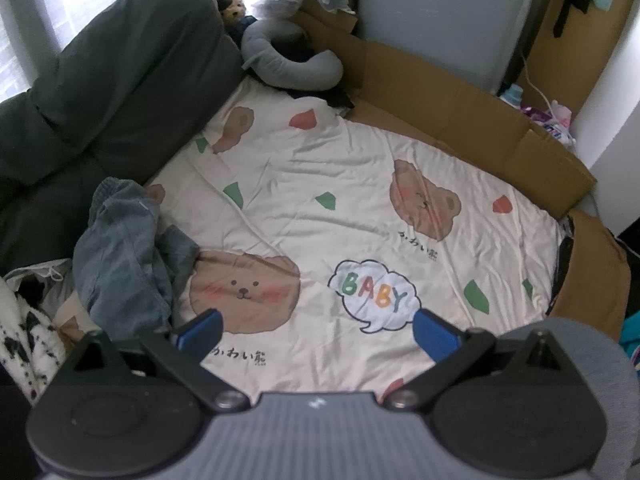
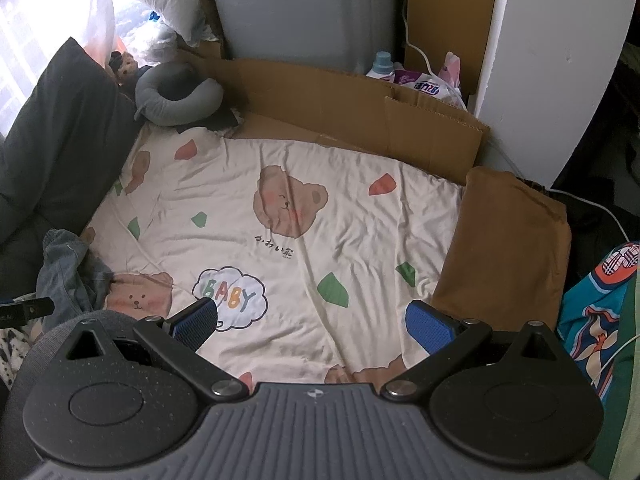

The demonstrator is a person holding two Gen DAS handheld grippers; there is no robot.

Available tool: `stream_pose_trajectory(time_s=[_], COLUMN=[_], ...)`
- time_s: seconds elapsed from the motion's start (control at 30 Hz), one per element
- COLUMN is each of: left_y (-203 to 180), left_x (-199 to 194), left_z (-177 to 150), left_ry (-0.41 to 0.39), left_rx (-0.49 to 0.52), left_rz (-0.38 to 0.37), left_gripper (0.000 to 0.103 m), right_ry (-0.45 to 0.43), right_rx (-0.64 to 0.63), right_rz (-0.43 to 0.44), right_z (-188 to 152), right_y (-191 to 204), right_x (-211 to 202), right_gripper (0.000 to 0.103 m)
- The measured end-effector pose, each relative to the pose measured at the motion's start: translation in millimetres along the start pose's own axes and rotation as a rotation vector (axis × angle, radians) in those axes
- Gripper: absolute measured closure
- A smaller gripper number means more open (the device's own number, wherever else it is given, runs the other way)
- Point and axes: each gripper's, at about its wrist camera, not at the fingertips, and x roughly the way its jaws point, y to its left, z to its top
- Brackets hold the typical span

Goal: Fold clothes
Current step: 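Move both tools toward the crumpled blue jeans beside the dark pillow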

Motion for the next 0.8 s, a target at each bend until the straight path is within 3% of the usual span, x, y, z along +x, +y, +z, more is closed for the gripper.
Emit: stream_pose_trajectory(time_s=[0.8], left_y=[40.0], left_x=[-7.5], left_z=[4.3], left_ry=[-0.026], left_rx=[-0.029], left_rz=[-0.037], left_gripper=[0.011], right_ry=[0.034], right_rx=[-0.066], right_rz=[-0.015], right_z=[9.5], right_y=[12.7], right_x=[5.2], right_gripper=[0.0])
